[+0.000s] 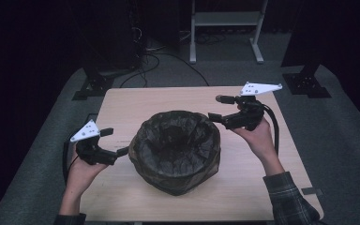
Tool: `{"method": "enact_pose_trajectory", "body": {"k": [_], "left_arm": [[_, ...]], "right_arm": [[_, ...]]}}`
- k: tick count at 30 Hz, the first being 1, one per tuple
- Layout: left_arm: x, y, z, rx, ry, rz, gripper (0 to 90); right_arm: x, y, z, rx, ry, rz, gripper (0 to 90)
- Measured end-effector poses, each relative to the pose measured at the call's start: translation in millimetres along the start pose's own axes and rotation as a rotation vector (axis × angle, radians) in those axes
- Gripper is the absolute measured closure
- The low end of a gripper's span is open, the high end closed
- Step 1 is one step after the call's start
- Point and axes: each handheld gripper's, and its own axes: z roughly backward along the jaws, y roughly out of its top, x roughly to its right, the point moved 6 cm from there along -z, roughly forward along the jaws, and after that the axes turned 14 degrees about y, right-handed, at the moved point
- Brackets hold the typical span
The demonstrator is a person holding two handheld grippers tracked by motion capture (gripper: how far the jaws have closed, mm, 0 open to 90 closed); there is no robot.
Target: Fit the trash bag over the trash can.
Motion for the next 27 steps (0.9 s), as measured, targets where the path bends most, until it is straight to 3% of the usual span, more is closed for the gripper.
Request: {"method": "enact_pose_trajectory", "body": {"k": [6,11,20,27], "left_arm": [[11.7,-27.4,13.2,-0.015,0.0,-0.002,0.0],[27.1,-54.1,12.3,-0.069,-0.004,-0.032,0.0],[45.7,-90.4,-7.4,-0.163,0.002,-0.093,0.0],[53.2,-108.6,-24.8,-0.233,0.008,-0.134,0.0]], "right_arm": [[-17.7,8.7,-0.3,0.004,0.025,0.048,9.4],[-28.7,12.8,-3.6,-0.024,0.038,0.078,9.4],[-45.3,17.8,-14.6,-0.09,0.068,0.128,9.4],[-54.7,12.7,-33.4,-0.182,0.115,0.149,9.4]]}}
